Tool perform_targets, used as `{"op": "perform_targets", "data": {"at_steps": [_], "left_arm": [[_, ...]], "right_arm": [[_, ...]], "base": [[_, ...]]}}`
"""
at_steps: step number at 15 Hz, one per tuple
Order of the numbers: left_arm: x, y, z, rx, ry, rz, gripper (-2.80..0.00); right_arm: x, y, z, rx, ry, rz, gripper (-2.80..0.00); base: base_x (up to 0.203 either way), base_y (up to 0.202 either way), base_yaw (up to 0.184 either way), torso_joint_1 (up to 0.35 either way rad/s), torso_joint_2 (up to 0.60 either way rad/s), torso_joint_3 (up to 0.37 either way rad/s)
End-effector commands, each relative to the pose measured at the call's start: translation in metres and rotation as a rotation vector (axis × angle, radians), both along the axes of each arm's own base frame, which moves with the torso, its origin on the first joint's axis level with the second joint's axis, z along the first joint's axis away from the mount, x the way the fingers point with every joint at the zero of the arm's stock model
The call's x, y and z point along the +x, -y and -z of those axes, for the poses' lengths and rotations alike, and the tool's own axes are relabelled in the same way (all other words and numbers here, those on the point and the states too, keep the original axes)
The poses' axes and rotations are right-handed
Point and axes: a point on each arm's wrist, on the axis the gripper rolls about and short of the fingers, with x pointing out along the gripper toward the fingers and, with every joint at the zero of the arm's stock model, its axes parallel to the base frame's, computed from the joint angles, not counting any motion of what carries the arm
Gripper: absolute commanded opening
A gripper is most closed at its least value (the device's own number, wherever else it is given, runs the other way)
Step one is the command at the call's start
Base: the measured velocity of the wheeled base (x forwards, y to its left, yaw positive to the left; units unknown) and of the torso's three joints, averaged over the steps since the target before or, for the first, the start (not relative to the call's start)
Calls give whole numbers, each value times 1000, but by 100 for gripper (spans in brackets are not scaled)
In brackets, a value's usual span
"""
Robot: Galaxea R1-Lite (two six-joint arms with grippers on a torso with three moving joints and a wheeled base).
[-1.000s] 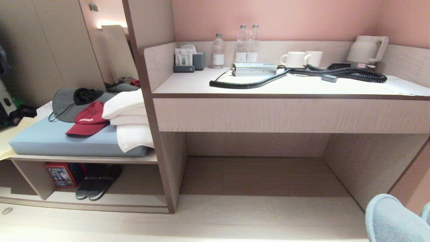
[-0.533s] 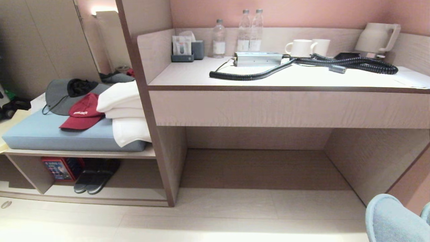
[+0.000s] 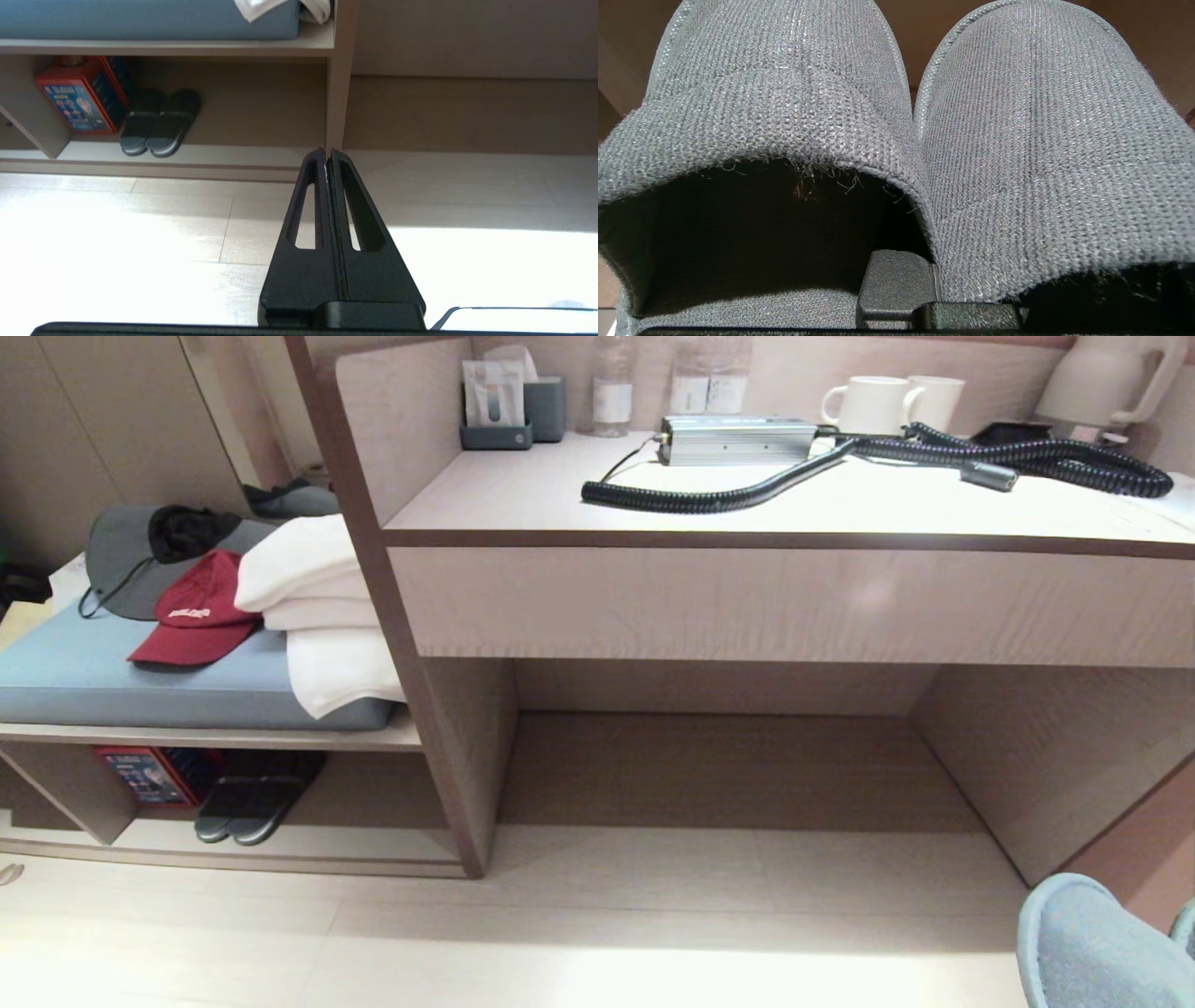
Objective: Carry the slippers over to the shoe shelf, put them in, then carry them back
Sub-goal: Place the slippers on the floor
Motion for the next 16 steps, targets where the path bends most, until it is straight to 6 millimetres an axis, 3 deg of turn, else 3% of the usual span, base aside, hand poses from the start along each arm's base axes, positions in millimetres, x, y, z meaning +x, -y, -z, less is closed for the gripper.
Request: {"op": "perform_targets", "data": {"at_steps": [1,16], "left_arm": [[0,0,0,0,0,-1,-280],[0,0,0,0,0,-1,-280]], "right_arm": [[0,0,0,1,1,0,-280],[0,0,0,5,1,1,-280]], "base": [[0,0,0,0,3,-203],[0,0,0,4,2,-197]]}}
